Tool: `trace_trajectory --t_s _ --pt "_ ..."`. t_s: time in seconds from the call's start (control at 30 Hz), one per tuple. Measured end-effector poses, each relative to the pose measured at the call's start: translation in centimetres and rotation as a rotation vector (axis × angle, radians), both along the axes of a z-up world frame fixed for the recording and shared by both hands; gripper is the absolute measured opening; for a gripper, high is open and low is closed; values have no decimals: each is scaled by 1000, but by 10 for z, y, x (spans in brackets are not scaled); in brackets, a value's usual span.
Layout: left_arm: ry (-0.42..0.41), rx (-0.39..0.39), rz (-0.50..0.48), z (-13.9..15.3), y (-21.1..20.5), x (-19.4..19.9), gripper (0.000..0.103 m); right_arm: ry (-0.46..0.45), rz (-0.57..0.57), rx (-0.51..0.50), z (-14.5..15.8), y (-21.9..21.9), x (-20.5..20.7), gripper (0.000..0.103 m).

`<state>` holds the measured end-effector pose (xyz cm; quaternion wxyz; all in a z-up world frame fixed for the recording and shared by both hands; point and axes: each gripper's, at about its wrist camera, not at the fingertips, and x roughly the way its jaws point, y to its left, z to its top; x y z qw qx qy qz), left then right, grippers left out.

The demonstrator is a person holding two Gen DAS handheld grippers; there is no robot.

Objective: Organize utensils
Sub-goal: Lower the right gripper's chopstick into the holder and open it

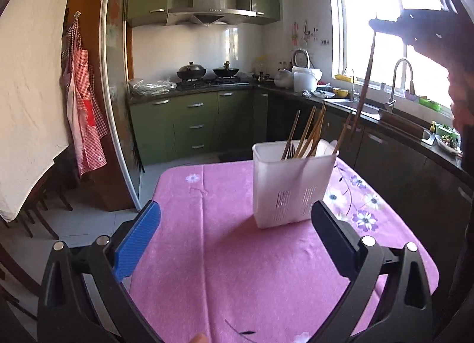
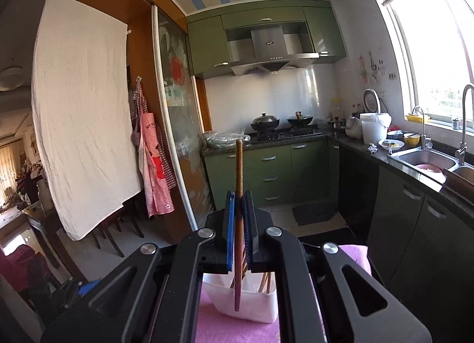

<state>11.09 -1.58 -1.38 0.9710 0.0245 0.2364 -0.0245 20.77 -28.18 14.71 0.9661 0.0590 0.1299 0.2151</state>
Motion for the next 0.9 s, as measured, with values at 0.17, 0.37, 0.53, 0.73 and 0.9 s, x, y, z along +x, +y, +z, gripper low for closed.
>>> trace_trajectory --t_s 0.17,0.37,0.53,0.73,0.9 --pt "44 -2 -8 -17 5 -7 97 16 -48 -16 -1 12 36 7" --pt "55 20 -45 -25 -11 -7 97 65 -84 -45 -19 25 78 7" --pt "70 27 -58 -33 -18 -5 97 123 -71 -70 -51 33 90 7" --pt "65 22 -49 -31 -16 -7 97 198 -51 -110 -91 45 98 7" --pt "54 22 -48 -29 -18 -11 97 170 -40 -110 -93 44 78 28"
